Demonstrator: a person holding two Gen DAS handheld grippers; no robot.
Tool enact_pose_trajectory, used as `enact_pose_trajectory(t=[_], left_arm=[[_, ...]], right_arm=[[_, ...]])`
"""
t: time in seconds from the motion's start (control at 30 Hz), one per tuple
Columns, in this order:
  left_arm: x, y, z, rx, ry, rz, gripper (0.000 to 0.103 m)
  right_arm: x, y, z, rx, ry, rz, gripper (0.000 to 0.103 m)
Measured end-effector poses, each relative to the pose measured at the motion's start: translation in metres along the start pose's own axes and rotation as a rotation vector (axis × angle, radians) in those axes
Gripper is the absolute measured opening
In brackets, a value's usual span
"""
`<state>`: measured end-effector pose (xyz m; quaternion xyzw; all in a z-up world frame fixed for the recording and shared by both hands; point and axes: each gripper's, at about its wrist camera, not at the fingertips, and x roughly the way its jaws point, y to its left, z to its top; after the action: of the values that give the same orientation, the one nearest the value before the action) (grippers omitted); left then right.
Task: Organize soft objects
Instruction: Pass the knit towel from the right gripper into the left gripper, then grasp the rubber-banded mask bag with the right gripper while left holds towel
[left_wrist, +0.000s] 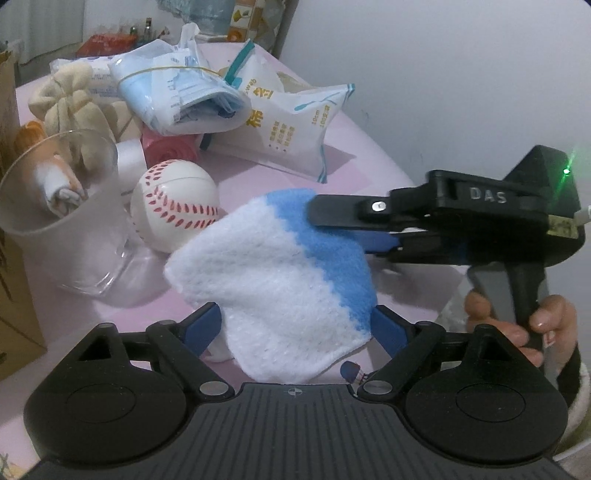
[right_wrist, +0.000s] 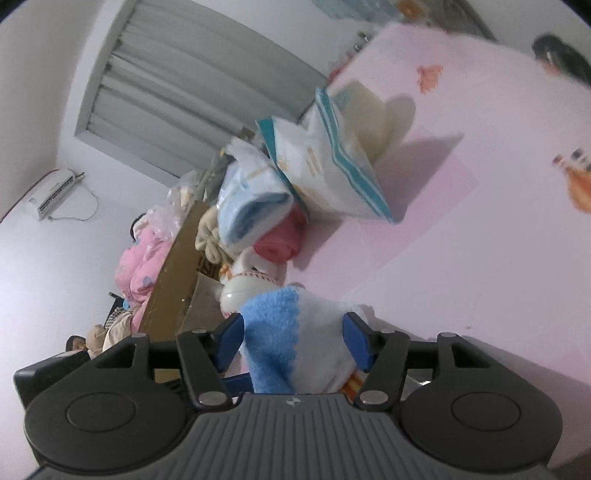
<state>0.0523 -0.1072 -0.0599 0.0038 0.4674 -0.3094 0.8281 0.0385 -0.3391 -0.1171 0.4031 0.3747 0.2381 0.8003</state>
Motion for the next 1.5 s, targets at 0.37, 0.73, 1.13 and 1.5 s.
enact_pose_trajectory(t=[0.37, 0.73, 1.13, 1.5], left_arm=[[-0.003, 0.003, -0.001, -0.026, -0.007, -0.003, 0.089], [-0.013, 0.011, -0.014, -0.041, -0.019, 0.014, 0.042], [-0.034, 0.032, -0.025, -0.117, -0.055, 0.098, 0.022], [-0.042, 0.044, -0.035, -0.171, -0.095, 0.167, 0.021]], right_arm=[[0.050, -0.005, 0.001, 0.111, 0.259, 0.273, 0.090], [0.054, 0.004, -0.003, 0.099, 0.332, 0.357, 0.091], [0.021, 0.037, 0.011, -0.086, 0.172, 0.224, 0.096], [0.063, 0.154, 0.030, -0.813, -0.116, -0.232, 0.100]])
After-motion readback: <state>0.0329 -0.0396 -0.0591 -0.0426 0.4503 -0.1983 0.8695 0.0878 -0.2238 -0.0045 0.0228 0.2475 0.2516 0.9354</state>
